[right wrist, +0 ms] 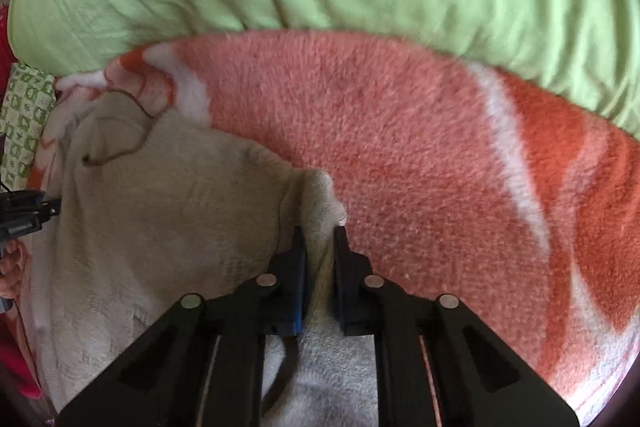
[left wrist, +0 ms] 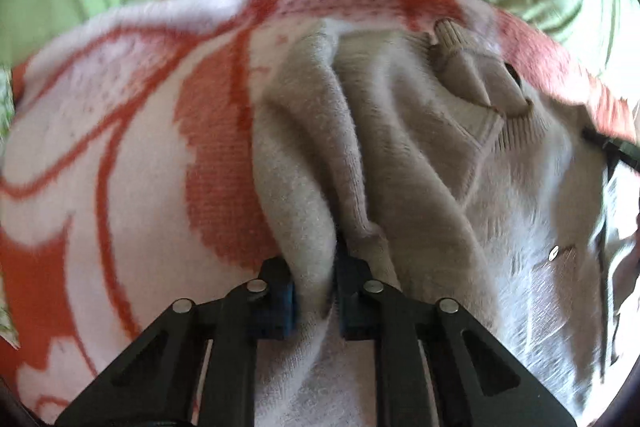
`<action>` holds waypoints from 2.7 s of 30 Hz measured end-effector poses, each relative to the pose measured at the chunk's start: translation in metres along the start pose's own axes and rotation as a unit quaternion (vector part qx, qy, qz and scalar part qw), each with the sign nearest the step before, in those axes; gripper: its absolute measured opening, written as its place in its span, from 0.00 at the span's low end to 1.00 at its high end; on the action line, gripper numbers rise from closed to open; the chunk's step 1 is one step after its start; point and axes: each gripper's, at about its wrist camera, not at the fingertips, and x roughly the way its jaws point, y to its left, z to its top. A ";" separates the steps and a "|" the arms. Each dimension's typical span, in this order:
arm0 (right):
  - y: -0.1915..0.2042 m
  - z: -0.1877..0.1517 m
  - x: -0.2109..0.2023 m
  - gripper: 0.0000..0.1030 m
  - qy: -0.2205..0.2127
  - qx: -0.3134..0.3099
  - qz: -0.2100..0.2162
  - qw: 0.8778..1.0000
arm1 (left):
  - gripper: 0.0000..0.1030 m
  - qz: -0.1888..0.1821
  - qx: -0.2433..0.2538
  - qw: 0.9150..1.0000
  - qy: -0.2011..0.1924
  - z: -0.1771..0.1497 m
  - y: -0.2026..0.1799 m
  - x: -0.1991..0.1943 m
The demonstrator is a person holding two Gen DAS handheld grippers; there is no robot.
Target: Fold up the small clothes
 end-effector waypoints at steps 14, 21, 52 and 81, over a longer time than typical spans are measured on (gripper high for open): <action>-0.031 0.022 -0.008 0.20 -0.009 0.049 -0.106 0.993 | 0.21 0.031 0.009 0.999 0.014 0.004 0.002 -0.003; -0.006 -0.012 -0.106 0.42 -0.061 0.070 -0.057 0.994 | 0.42 -0.003 0.010 1.000 -0.006 -0.043 0.002 -0.080; 0.009 -0.281 -0.132 0.05 -0.015 0.166 0.011 0.986 | 0.03 0.076 -0.019 0.996 0.043 -0.171 -0.019 -0.135; 0.088 -0.154 -0.094 0.53 -0.075 0.251 0.205 0.943 | 0.59 -0.088 -0.145 0.978 0.119 -0.116 -0.068 -0.037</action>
